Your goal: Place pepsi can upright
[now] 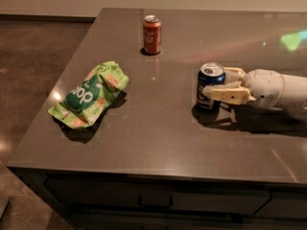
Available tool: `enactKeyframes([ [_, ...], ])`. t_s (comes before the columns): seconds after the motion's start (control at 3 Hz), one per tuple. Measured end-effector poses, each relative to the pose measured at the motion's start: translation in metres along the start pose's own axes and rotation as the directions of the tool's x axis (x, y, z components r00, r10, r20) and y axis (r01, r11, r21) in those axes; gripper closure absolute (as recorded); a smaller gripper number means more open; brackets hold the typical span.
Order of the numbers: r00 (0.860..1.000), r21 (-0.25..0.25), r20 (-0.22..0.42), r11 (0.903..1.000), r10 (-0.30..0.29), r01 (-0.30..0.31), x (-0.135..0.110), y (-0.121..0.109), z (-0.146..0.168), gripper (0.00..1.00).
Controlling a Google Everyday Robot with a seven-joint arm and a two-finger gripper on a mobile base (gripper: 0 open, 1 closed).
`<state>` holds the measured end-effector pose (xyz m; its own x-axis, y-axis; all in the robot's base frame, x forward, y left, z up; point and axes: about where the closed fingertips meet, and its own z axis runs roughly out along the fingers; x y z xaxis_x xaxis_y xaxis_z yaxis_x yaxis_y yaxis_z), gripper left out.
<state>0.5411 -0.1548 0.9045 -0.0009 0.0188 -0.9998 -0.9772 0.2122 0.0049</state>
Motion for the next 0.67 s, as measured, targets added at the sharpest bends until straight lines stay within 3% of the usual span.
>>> enactKeyframes([
  [0.67,1.0,-0.005,0.027,1.0,-0.006,0.006,-0.0003,0.0014,0.0012,0.14],
])
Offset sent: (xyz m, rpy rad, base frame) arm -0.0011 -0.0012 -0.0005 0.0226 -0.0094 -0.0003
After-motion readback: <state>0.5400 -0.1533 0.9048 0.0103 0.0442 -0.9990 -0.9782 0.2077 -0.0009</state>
